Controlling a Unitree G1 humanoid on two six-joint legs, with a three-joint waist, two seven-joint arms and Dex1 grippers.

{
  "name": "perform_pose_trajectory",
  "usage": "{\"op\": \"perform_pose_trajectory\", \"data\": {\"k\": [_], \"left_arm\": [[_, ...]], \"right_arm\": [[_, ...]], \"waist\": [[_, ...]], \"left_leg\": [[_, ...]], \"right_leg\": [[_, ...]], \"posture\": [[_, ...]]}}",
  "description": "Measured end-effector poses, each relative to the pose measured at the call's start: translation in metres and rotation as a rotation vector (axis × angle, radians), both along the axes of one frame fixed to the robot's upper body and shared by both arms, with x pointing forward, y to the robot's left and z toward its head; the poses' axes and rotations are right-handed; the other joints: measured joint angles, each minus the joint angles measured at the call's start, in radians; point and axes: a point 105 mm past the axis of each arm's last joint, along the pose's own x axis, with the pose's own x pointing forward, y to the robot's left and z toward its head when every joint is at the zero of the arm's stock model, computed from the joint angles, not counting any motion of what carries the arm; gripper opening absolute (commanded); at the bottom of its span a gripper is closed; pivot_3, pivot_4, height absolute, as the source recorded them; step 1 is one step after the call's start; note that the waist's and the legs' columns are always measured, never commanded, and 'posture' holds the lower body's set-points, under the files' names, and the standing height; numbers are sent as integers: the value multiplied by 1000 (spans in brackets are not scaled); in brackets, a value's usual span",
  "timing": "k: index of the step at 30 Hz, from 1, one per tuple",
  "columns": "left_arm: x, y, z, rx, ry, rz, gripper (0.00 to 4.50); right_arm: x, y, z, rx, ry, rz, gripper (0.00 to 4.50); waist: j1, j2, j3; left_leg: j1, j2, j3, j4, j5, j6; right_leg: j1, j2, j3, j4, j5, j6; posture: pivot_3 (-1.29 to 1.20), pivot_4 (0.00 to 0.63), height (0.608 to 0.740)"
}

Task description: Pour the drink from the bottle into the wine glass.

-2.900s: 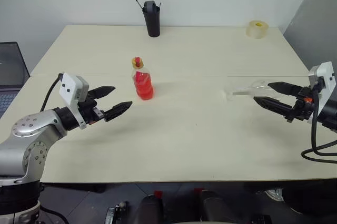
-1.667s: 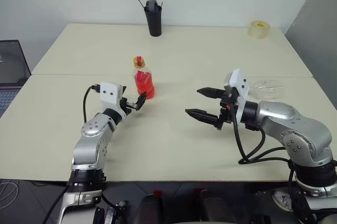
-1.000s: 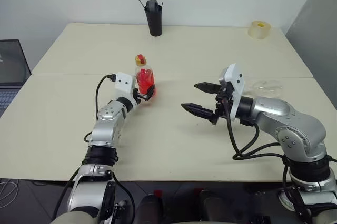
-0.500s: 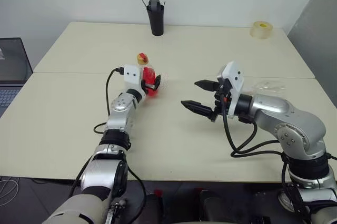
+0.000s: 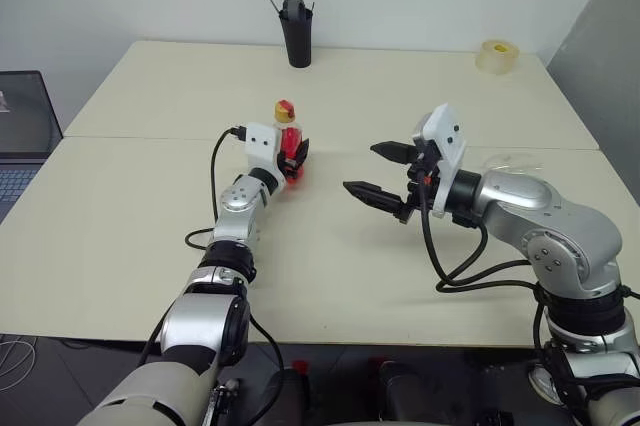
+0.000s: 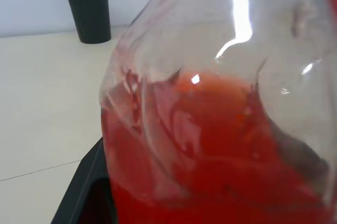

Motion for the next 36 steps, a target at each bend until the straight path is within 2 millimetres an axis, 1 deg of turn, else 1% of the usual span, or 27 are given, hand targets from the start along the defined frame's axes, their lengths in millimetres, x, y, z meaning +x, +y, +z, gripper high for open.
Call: {"op": "perform_pose_trajectory", "data": {"k": [2,4,6,7,8,9,10,11,13,15,18,21,23,28,36], "left_arm": [[-10,-5,2,5,-19,-89,2342],[-26,-12,7,19,-26,-218,2340],[-49,-23,13,55,-23,-379,2340],[-58,-30,16,68,-21,-446,2339],[-75,-40,19,85,-7,-547,2338],[-77,-41,20,84,-7,-561,2338],[-83,-48,23,87,-3,-601,2338],[-92,-49,22,96,13,-631,2337],[-99,-56,16,93,43,-659,2337],[-103,-65,8,83,70,-685,2330],[-107,-83,6,50,71,-720,2316],[-109,-93,4,41,69,-725,2316],[-109,-98,5,28,66,-727,2316],[-111,-104,3,16,68,-732,2316],[-110,-105,2,20,70,-714,2281]], "right_arm": [[5,-11,9,43,-10,-61,4500],[9,-21,23,116,-13,-117,4500],[6,-23,34,153,-17,-126,4500],[1,-22,37,153,-15,-112,4500],[-10,-15,35,133,5,-66,4500],[-11,-14,35,130,9,-56,4500],[-16,-11,33,122,21,-30,4500],[-21,-9,28,95,59,-27,4500],[-23,-7,22,79,108,-39,4500],[-26,-1,23,93,128,-32,4500],[-23,10,29,148,130,-55,4500],[-15,8,26,165,154,-112,4500],[-13,8,26,164,156,-133,4500],[-12,9,23,149,156,-153,4500],[-6,7,20,136,163,-193,4500]], "waist": [[0,0,0],[-2,1,0],[-5,3,1],[-4,3,1],[-4,3,1],[-4,3,1],[-3,3,1],[-3,3,1],[-3,4,1],[-3,4,1],[-3,4,1],[-3,4,1],[-3,4,1],[-4,4,1],[-4,4,1]], "left_leg": [[-1,1,0,0,1,-2],[-1,2,0,0,2,-4],[-1,2,0,0,2,-4],[-1,2,0,0,2,-4],[-1,2,-1,0,2,-4],[-1,2,-1,0,2,-3],[-1,2,-1,1,0,0],[-1,2,-1,1,0,0],[-1,2,-1,1,0,0],[-1,2,-1,1,0,0],[-1,2,-1,1,0,0],[-1,1,-1,1,0,0],[-1,2,-1,1,0,0],[-1,2,-1,1,0,0],[-1,2,-1,1,0,0]], "right_leg": [[-1,0,0,0,0,0],[-1,0,0,0,0,0],[-1,0,1,1,0,0],[-1,0,1,1,0,0],[-1,0,1,1,0,-1],[-1,0,1,1,0,-1],[0,0,1,1,0,-1],[0,0,1,1,0,-1],[0,0,1,1,0,-1],[0,0,1,1,0,-1],[0,0,1,1,0,-1],[0,0,1,1,0,-1],[0,0,1,1,0,-1],[0,0,1,1,0,-1],[0,0,1,1,0,-1]], "posture": [[0,150,740],[0,150,740],[0,150,740],[0,150,740],[0,150,740],[0,150,740],[0,150,740],[0,150,740],[0,150,740],[0,150,740],[0,150,740],[0,150,740],[0,150,740],[0,150,740],[0,150,740]]}}
